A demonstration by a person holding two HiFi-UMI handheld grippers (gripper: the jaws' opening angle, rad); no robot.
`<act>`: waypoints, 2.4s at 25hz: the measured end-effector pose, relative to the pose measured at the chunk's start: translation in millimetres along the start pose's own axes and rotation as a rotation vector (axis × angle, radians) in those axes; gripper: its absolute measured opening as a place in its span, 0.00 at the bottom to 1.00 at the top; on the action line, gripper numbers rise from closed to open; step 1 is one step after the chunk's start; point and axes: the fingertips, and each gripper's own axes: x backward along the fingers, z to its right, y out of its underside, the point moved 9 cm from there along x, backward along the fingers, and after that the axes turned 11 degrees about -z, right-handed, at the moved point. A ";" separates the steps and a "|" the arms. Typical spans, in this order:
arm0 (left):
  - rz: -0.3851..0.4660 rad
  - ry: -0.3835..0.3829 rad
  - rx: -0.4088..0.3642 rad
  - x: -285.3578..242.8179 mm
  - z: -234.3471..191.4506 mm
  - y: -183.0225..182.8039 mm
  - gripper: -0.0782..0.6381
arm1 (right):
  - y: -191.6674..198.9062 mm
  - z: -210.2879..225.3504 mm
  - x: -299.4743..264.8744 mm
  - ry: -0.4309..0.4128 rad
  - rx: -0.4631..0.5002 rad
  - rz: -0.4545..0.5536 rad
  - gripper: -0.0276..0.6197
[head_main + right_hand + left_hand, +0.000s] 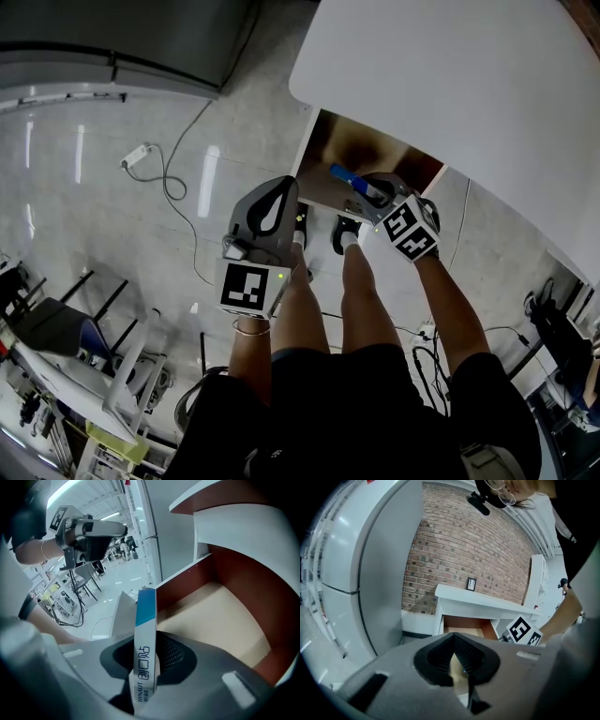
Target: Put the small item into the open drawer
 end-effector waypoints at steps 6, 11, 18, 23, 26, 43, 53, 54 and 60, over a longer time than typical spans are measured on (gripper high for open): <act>-0.002 -0.009 0.011 4.2 -4.3 3.2 0.10 | -0.5 2.0 -9.8 -0.004 0.008 -0.040 0.18; -0.004 -0.003 0.007 5.1 -5.3 5.5 0.10 | -2.6 3.8 -18.2 -0.008 0.024 -0.075 0.18; -0.001 0.000 0.000 6.2 -0.5 6.8 0.10 | -2.7 8.5 -29.6 -0.009 0.053 -0.137 0.18; -0.005 -0.007 0.007 12.1 -0.5 11.4 0.10 | -3.3 9.4 -39.4 -0.011 0.086 -0.171 0.18; -0.007 -0.010 0.007 15.5 0.9 14.2 0.10 | -2.4 9.8 -43.9 -0.011 0.096 -0.194 0.18; -0.017 -0.025 0.013 28.5 0.7 24.0 0.10 | 7.0 7.6 -60.3 -0.021 0.102 -0.272 0.22; -0.024 -0.021 0.002 27.3 0.6 21.9 0.10 | 14.0 10.1 -61.4 -0.039 0.062 -0.274 0.23; -0.024 -0.021 0.002 27.0 0.9 21.3 0.10 | 14.5 10.7 -61.0 -0.038 0.060 -0.273 0.23; -0.031 -0.017 -0.003 25.8 1.9 19.6 0.10 | 16.5 13.6 -57.2 -0.029 0.030 -0.266 0.25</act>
